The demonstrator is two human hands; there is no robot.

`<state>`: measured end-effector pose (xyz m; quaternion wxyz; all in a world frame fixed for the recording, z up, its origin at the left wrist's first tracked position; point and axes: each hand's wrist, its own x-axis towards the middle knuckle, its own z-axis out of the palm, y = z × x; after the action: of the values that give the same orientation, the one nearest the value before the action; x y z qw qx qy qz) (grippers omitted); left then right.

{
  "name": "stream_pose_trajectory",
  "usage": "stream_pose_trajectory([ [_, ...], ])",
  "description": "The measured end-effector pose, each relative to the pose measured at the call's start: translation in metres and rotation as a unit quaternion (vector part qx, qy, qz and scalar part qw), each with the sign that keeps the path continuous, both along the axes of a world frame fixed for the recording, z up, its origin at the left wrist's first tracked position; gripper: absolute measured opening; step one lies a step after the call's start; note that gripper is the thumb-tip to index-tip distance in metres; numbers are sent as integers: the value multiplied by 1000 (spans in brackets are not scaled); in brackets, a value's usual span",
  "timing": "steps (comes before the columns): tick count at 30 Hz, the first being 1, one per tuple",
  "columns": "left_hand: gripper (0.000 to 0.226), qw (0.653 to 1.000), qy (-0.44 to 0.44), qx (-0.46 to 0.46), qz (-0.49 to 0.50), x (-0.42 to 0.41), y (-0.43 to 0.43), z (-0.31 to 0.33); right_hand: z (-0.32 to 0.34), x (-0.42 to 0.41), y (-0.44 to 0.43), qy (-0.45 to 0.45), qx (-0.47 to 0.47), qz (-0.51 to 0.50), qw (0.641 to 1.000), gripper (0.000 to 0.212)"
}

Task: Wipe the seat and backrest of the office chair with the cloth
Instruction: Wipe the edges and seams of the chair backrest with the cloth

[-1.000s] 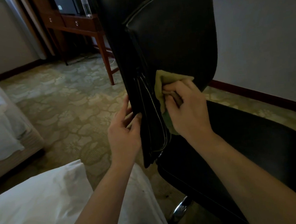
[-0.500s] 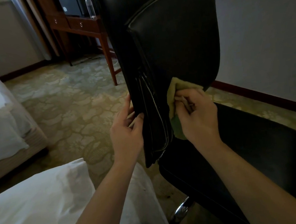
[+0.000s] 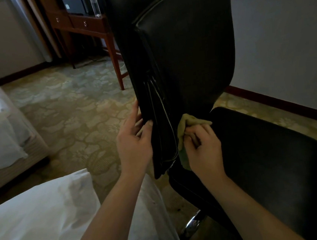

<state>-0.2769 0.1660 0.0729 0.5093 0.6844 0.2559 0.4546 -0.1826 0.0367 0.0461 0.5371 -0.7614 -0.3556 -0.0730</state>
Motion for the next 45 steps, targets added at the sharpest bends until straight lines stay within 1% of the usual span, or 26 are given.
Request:
stream_pose_trajectory([
  [3, 61, 1000, -2, -2, -5, 0, -1, 1, 7, 8, 0, 6, 21, -8, 1000, 15],
  [7, 60, 1000, 4, 1, -3, -1, 1, -1, 41, 14, 12, -4, 106, 7, 994, 18],
  [11, 59, 1000, 18, 17, 1, 0, 4, -3, 58, 12, 26, -58, 96, 20, 993, 19],
  [15, 59, 1000, 1, 3, -6, 0, 3, -3, 40, 9, 23, -38, 116, 27, 992, 22],
  [18, 59, 1000, -9, -12, -9, 1, 1, -3, 23, 6, 19, -48, 103, 34, 993, 21],
  [23, 60, 1000, -14, -14, -8, 1, -1, -2, 12, 6, 11, -39, 83, 23, 996, 11],
  [28, 59, 1000, 1, -7, -4, 1, 1, -3, 23, 13, 5, -63, 62, 39, 995, 10],
  [33, 60, 1000, 6, 4, 0, 1, 2, -4, 44, 20, 12, -71, 86, 37, 993, 14],
  [37, 60, 1000, 3, -1, -1, 1, 1, -4, 39, 14, 16, -77, 50, 22, 996, 10],
  [41, 59, 1000, 1, -4, 6, 3, 1, -7, 14, 9, 8, -86, 12, 8, 996, 10],
  [45, 59, 1000, -2, -4, 5, 3, -1, -5, -10, 9, -2, -59, -27, 12, 998, 11],
])
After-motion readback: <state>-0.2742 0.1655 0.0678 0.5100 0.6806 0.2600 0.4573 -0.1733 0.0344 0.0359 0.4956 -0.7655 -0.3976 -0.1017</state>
